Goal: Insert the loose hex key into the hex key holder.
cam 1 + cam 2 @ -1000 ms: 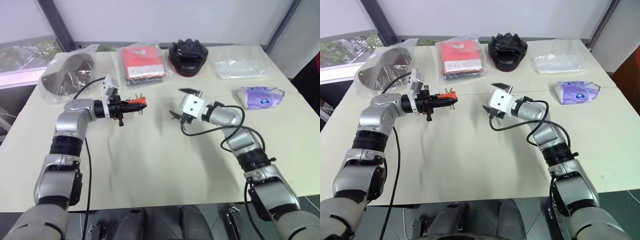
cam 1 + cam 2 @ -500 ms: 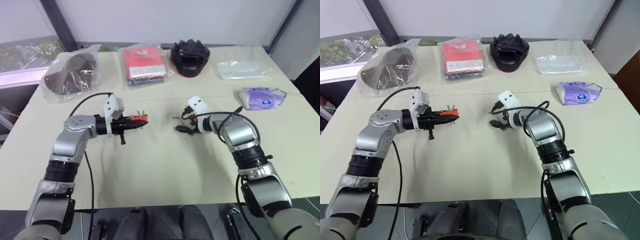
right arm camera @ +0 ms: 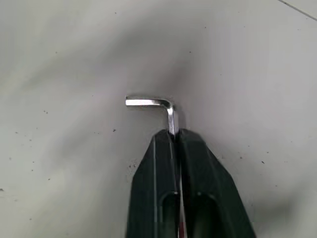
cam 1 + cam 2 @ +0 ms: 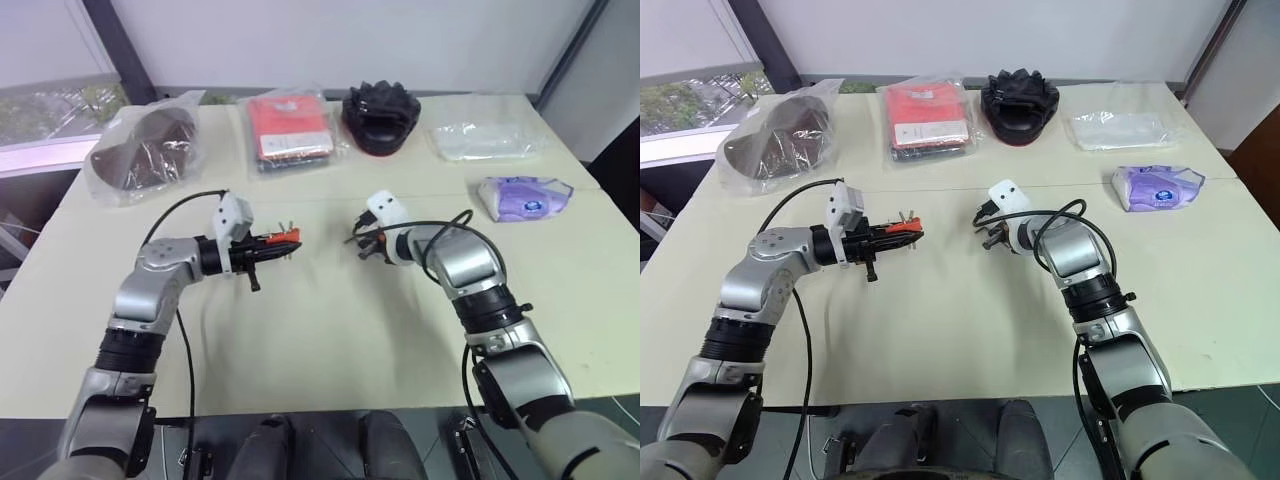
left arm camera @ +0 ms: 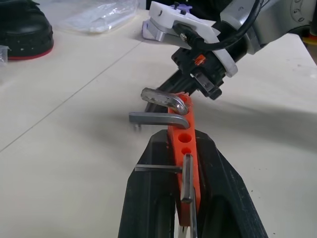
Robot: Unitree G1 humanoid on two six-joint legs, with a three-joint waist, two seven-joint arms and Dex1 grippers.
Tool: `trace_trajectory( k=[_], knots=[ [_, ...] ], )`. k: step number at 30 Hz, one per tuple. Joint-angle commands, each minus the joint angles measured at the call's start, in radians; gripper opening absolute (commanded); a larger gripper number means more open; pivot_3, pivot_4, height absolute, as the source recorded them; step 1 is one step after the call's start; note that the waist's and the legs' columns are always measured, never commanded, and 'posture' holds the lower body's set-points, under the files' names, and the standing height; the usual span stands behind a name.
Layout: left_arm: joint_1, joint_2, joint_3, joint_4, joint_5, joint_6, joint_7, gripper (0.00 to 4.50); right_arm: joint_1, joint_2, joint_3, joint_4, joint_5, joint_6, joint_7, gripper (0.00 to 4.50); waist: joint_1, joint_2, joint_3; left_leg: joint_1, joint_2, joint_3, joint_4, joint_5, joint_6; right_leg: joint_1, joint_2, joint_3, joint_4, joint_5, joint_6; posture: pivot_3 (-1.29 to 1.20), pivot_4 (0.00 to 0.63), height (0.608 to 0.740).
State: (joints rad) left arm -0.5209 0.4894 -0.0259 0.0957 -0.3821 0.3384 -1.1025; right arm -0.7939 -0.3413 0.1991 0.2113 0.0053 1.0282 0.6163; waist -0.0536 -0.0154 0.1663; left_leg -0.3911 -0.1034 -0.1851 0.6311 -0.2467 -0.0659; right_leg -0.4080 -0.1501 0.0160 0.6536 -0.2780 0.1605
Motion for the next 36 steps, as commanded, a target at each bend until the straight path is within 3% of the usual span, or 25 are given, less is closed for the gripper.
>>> trace_trajectory(
  k=[1, 6, 14, 23, 36],
  knots=[
    [-0.004, 0.001, -0.003, -0.023, -0.003, -0.022, 0.0, 0.0, 0.02, 0.024, -0.048, 0.052, 0.029, 0.038, -0.038, 0.04, 0.004, 0.0, 0.0, 0.0, 0.0, 0.0, 0.0, 0.0, 0.0, 0.0, 0.0, 0.0, 0.0, 0.0, 0.0, 0.0, 0.15, 0.74],
    [-0.049, 0.008, -0.011, 0.032, 0.01, -0.043, -0.029, 0.0, -0.017, 0.119, -0.25, 0.013, 0.103, -0.414, -0.175, 0.04, 0.006, 0.001, 0.001, 0.0, 0.0, 0.001, 0.0, 0.0, 0.0, -0.001, 0.0, 0.0, 0.0, 0.0, 0.0, 0.0, 0.15, 0.74],
    [-0.215, -0.01, -0.007, 0.196, -0.012, -0.038, -0.095, 0.0, -0.054, 0.252, -0.425, -0.201, 0.483, -0.517, -0.03, 0.04, 0.006, 0.001, 0.001, -0.002, 0.0, 0.0, -0.001, 0.001, -0.001, -0.003, 0.0, 0.0, 0.0, 0.0, 0.0, 0.0, 0.15, 0.74],
    [-0.362, -0.071, 0.019, 0.364, -0.037, -0.038, -0.14, 0.0, -0.003, 0.266, -0.35, -0.27, 0.562, -0.529, 0.006, 0.04, 0.002, 0.001, 0.001, -0.002, 0.0, 0.0, -0.001, 0.0, -0.001, -0.002, 0.0, 0.0, 0.001, 0.0, 0.0, 0.0, 0.15, 0.74],
    [-0.402, -0.108, 0.057, 0.335, -0.091, 0.017, -0.124, 0.0, 0.043, 0.284, -0.312, -0.288, 0.572, -0.563, -0.04, 0.04, -0.016, 0.001, 0.001, -0.002, 0.0, -0.001, -0.001, 0.0, -0.001, -0.003, 0.0, 0.0, 0.001, 0.0, 0.0, 0.0, 0.15, 0.74]
  ],
)
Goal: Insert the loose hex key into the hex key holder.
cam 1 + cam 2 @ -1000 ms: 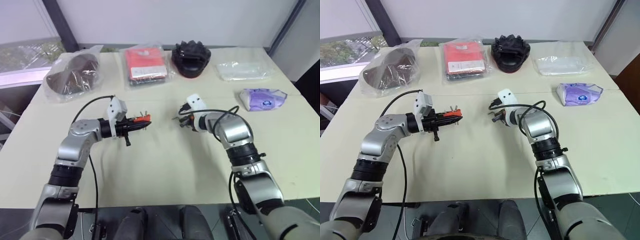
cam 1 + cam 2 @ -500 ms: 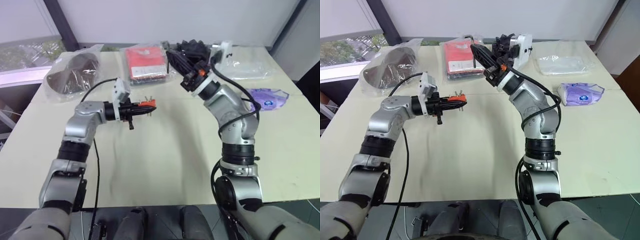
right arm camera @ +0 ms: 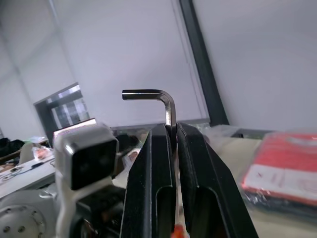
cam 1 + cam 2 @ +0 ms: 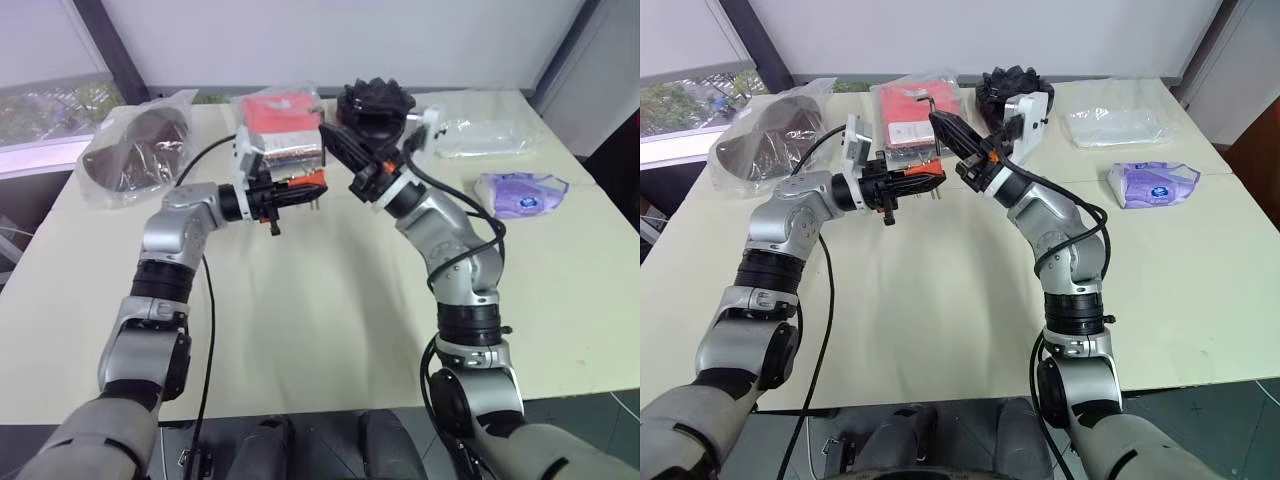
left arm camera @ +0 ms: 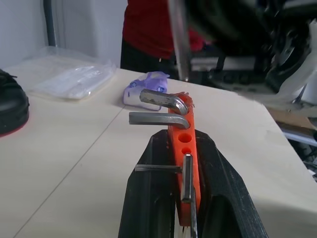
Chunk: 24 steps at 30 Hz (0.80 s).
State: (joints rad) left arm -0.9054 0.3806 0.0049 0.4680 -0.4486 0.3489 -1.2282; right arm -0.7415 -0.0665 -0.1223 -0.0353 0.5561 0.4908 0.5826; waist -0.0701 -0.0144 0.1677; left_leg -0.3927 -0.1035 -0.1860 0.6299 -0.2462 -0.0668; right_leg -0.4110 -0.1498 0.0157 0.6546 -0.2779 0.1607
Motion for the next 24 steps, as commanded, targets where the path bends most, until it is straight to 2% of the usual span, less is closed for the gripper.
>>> trace_trajectory(
  k=[1, 13, 24],
  knots=[
    [-0.017, 0.0, 0.028, -0.041, -0.027, 0.011, 0.003, 0.0, -0.007, 0.01, 0.013, -0.041, 0.02, -0.027, -0.007, 0.04, 0.0, 0.0, 0.0, 0.0, 0.0, 0.0, 0.0, 0.0, 0.0, 0.0, 0.0, 0.0, 0.0, 0.0, 0.0, 0.0, 0.15, 0.74],
    [0.005, 0.005, 0.018, -0.075, -0.018, 0.013, 0.002, 0.0, -0.004, 0.014, 0.03, -0.029, 0.023, -0.041, -0.013, 0.04, 0.001, 0.0, 0.0, 0.0, 0.0, 0.0, 0.0, 0.0, 0.0, 0.0, 0.0, 0.0, 0.0, 0.0, 0.0, 0.0, 0.15, 0.74],
    [-0.022, -0.003, 0.069, -0.075, -0.074, 0.065, 0.041, 0.0, 0.012, 0.006, 0.034, -0.021, 0.024, -0.049, -0.018, 0.04, 0.001, 0.0, 0.0, 0.0, 0.0, 0.0, 0.0, 0.0, 0.0, 0.0, 0.0, 0.0, 0.0, 0.0, 0.0, 0.0, 0.15, 0.74]
  ],
)
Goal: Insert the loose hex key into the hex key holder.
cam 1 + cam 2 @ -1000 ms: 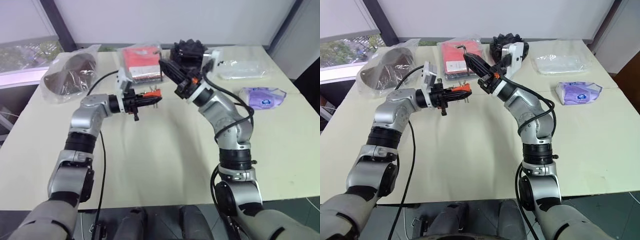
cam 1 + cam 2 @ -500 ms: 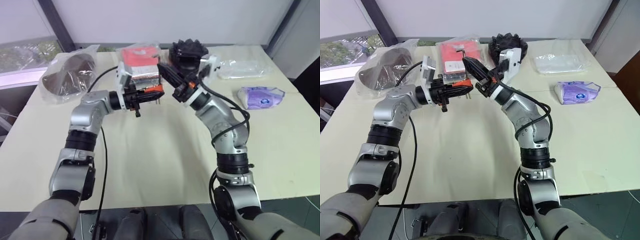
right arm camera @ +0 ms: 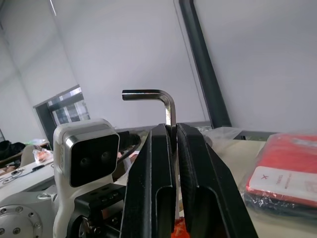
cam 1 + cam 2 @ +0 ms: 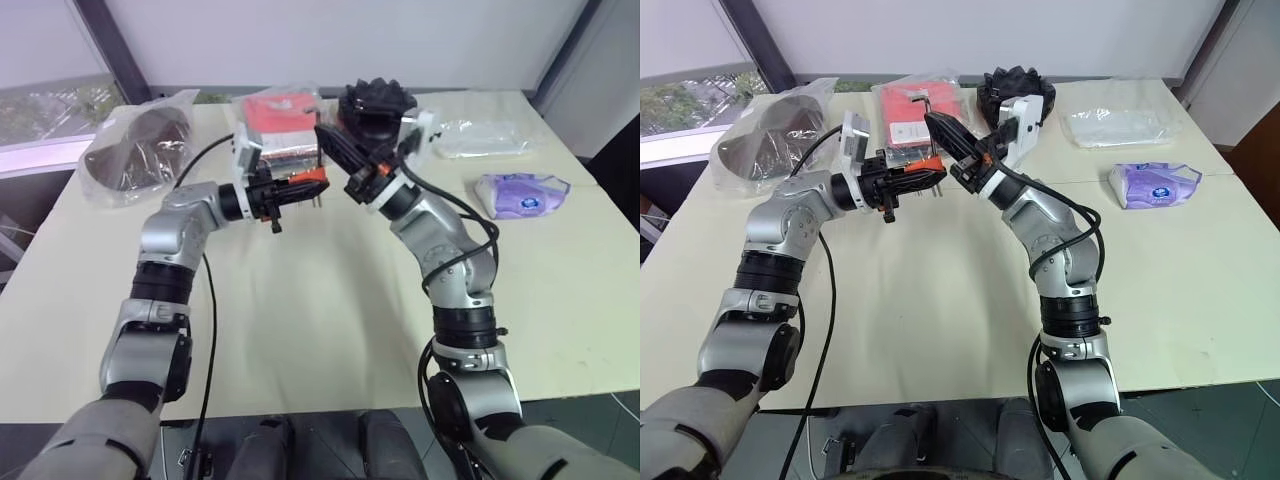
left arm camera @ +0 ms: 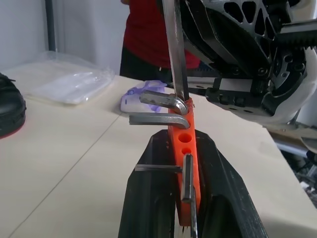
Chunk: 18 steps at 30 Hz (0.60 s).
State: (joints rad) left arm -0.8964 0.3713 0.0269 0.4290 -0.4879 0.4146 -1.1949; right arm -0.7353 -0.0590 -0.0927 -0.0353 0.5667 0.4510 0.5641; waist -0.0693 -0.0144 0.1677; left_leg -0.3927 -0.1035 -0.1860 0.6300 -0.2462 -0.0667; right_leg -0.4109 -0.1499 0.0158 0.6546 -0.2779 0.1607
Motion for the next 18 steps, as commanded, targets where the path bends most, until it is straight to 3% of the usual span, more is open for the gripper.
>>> trace_trajectory(
  k=[1, 18],
  knots=[
    [-0.031, 0.007, 0.049, -0.037, -0.038, 0.002, 0.009, 0.0, 0.007, -0.004, 0.005, -0.02, 0.013, -0.01, 0.001, 0.04, 0.0, 0.0, 0.0, 0.0, 0.0, 0.0, 0.0, 0.0, 0.0, 0.0, 0.0, 0.0, 0.0, 0.0, 0.0, 0.0, 0.15, 0.74],
    [-0.031, 0.021, 0.028, -0.064, 0.001, -0.056, -0.006, 0.0, 0.027, -0.074, 0.062, 0.02, -0.008, 0.016, 0.067, 0.04, 0.0, 0.0, 0.0, 0.0, 0.0, 0.0, 0.0, 0.0, 0.0, 0.0, 0.0, 0.0, 0.0, 0.0, 0.0, 0.0, 0.15, 0.74]
  ],
)
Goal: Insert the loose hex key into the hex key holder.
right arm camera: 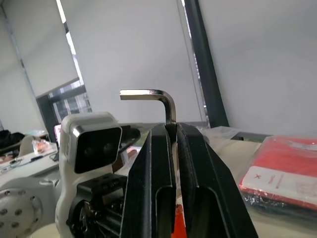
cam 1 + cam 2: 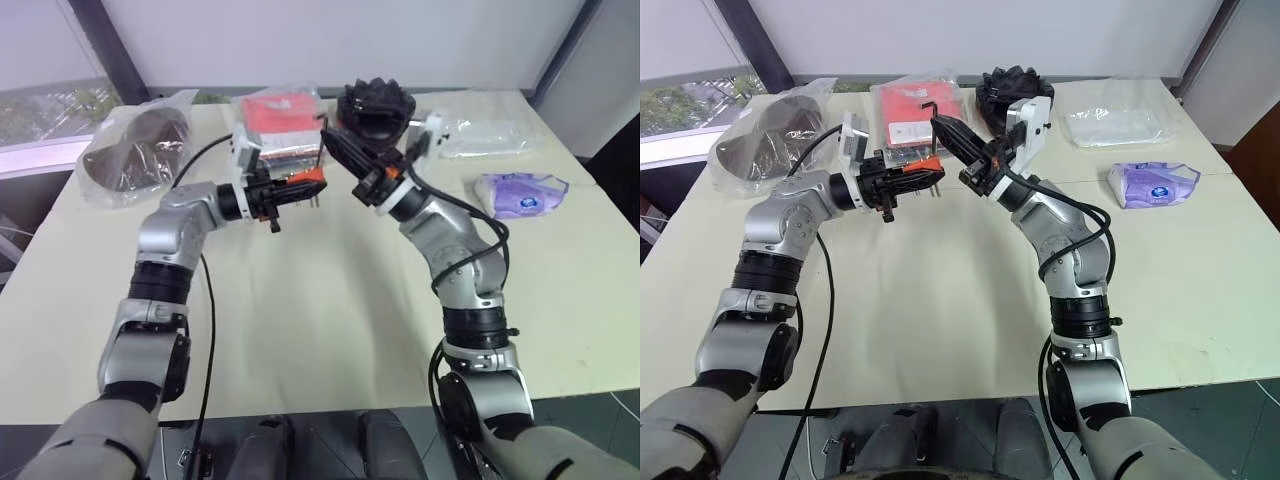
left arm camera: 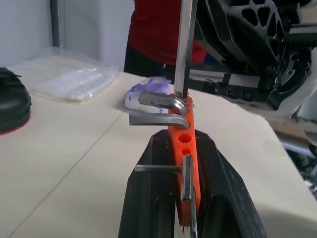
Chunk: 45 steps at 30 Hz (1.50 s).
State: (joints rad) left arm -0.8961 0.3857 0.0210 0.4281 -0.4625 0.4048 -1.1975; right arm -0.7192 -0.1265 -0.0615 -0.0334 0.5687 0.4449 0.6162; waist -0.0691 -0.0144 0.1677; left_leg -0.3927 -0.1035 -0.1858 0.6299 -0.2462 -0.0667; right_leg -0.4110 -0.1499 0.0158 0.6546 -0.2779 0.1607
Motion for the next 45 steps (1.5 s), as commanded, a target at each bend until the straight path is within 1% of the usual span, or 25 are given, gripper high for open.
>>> trace_trajectory(
  k=[1, 8, 17, 28, 32, 38, 41, 42, 45],
  knots=[
    [-0.031, 0.005, 0.036, -0.06, -0.023, -0.048, -0.001, 0.0, 0.01, -0.011, 0.032, 0.021, -0.01, 0.022, 0.018, 0.04, 0.0, 0.0, 0.0, 0.0, 0.0, 0.0, 0.0, 0.0, 0.0, 0.0, 0.0, 0.0, 0.0, 0.0, 0.0, 0.0, 0.15, 0.74],
    [-0.031, 0.005, 0.025, -0.047, 0.02, -0.107, -0.003, 0.0, 0.009, -0.039, 0.04, 0.045, -0.013, 0.044, 0.037, 0.04, 0.001, 0.0, 0.0, 0.0, 0.0, 0.0, 0.0, 0.0, 0.0, 0.0, 0.0, 0.0, 0.0, 0.0, 0.0, 0.0, 0.15, 0.74],
    [-0.032, -0.008, 0.025, -0.08, 0.021, -0.109, 0.001, 0.0, -0.01, -0.072, 0.056, 0.099, -0.037, 0.071, 0.037, 0.04, 0.0, 0.0, 0.0, 0.0, 0.0, 0.0, 0.0, 0.0, 0.0, 0.0, 0.0, 0.0, 0.0, 0.0, 0.0, 0.0, 0.15, 0.74],
    [-0.031, -0.015, 0.039, -0.097, -0.003, -0.083, 0.022, 0.0, -0.027, -0.075, 0.028, 0.148, -0.039, 0.08, 0.002, 0.04, 0.001, 0.0, 0.0, 0.0, 0.0, 0.0, 0.0, 0.0, 0.0, 0.0, 0.0, 0.0, 0.0, 0.0, 0.0, 0.0, 0.15, 0.74],
    [-0.03, -0.014, 0.041, -0.092, -0.003, -0.083, 0.025, 0.0, -0.049, -0.065, -0.02, 0.192, -0.036, 0.07, -0.062, 0.04, 0.0, 0.0, 0.0, 0.0, 0.0, 0.0, 0.0, 0.0, 0.0, 0.0, 0.0, 0.0, 0.0, 0.0, 0.0, 0.0, 0.15, 0.74],
    [-0.031, -0.012, 0.055, -0.056, -0.001, -0.082, 0.05, 0.0, -0.032, -0.08, -0.028, 0.155, -0.017, 0.064, -0.04, 0.04, 0.0, 0.0, 0.0, 0.0, 0.0, 0.0, 0.0, 0.0, 0.0, 0.0, 0.0, 0.0, 0.0, 0.0, 0.0, 0.0, 0.15, 0.74],
    [-0.026, -0.01, 0.045, -0.057, 0.009, -0.091, 0.043, 0.0, -0.019, -0.085, -0.015, 0.133, -0.012, 0.073, -0.023, 1.01, 0.001, 0.0, 0.0, 0.0, 0.0, 0.0, 0.0, 0.0, 0.0, 0.0, 0.0, 0.0, 0.0, 0.0, 0.0, 0.0, 0.15, 0.74],
    [-0.022, -0.009, 0.039, -0.058, 0.013, -0.095, 0.041, 0.0, -0.015, -0.087, -0.009, 0.122, -0.012, 0.073, -0.017, 1.48, 0.002, 0.0, 0.0, 0.0, 0.0, 0.0, 0.0, 0.0, 0.0, 0.0, 0.0, 0.0, 0.0, 0.0, 0.0, 0.0, 0.15, 0.74],
    [-0.016, -0.008, 0.025, -0.048, 0.028, -0.115, 0.038, 0.0, -0.012, -0.087, -0.002, 0.108, -0.02, 0.063, -0.017, 3.16, 0.001, 0.0, 0.0, 0.0, 0.0, 0.0, 0.0, 0.0, 0.0, 0.0, 0.0, 0.0, 0.0, 0.0, 0.0, 0.0, 0.15, 0.74]
  ],
)
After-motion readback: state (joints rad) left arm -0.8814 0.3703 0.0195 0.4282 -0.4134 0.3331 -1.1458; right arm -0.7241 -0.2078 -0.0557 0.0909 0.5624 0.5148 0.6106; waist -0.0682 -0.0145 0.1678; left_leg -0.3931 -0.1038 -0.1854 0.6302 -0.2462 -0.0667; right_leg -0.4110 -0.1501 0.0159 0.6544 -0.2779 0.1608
